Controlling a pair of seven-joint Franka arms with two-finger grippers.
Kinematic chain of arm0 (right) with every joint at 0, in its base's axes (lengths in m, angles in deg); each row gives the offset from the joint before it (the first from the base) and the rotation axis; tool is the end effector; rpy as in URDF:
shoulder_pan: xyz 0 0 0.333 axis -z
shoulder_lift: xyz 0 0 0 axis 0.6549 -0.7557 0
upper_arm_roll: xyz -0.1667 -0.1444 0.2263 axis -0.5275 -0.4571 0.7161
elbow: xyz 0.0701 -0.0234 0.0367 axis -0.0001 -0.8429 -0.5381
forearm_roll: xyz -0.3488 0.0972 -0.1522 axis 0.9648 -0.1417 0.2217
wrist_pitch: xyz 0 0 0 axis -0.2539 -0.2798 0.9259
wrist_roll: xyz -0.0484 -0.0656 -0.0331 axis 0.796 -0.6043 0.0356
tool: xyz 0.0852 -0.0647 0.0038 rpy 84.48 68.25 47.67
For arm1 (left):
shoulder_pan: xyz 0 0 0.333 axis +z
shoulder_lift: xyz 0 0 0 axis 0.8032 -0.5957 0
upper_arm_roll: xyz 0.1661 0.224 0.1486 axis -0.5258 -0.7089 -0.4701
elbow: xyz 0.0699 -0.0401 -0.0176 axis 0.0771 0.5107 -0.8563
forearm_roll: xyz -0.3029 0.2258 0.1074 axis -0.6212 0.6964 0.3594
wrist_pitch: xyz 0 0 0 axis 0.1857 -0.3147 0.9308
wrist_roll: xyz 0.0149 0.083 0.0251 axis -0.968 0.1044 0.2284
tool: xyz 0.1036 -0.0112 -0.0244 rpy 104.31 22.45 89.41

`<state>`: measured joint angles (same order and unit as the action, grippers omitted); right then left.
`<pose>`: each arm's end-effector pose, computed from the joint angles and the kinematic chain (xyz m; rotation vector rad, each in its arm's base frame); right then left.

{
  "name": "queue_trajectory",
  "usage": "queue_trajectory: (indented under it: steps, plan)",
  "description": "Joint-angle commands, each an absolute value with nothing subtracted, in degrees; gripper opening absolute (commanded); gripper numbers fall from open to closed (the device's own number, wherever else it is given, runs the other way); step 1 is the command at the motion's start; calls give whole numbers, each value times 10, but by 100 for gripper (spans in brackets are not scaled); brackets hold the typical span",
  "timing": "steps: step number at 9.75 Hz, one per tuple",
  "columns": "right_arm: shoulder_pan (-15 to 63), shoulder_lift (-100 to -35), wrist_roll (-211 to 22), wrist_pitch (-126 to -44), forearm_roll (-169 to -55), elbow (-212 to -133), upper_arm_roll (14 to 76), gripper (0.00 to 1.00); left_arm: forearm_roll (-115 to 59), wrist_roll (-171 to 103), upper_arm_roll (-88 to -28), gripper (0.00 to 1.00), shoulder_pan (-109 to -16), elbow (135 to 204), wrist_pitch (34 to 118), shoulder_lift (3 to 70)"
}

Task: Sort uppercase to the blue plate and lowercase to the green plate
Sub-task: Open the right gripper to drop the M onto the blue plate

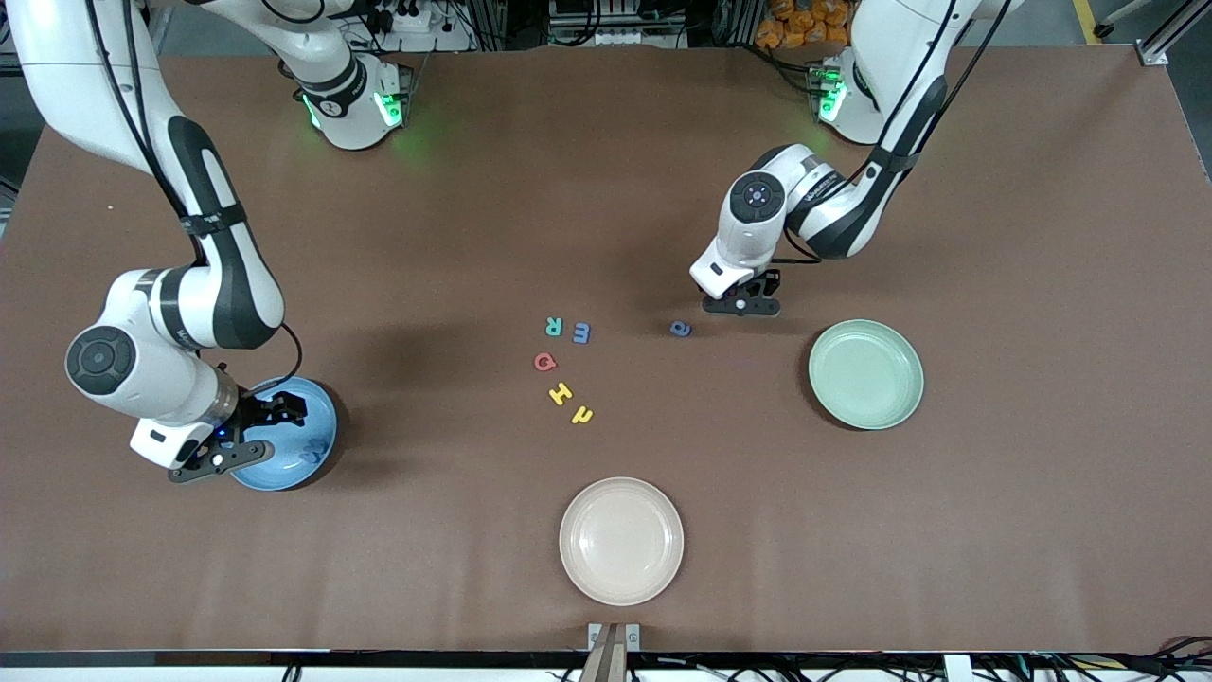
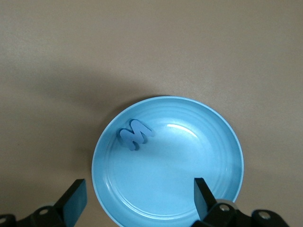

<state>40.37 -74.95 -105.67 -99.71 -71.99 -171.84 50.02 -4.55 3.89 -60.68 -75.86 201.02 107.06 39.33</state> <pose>0.6723 0.0008 0.2792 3.0591 0.4871 0.0211 0.4079 -0.3281 0.1799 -3.0725 0.1514 0.0533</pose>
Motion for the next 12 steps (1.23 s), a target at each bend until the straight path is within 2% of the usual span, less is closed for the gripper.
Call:
queue_trajectory:
  steps: [1,12]
  plan:
    - [404,-742,-1047,-991,-718,-1722,503,100,-24,62,-598,68,-742,2028,1113,394]
    - [401,-745,-1047,-990,-719,-1725,504,100,-22,79,-590,69,-737,2041,1116,391]
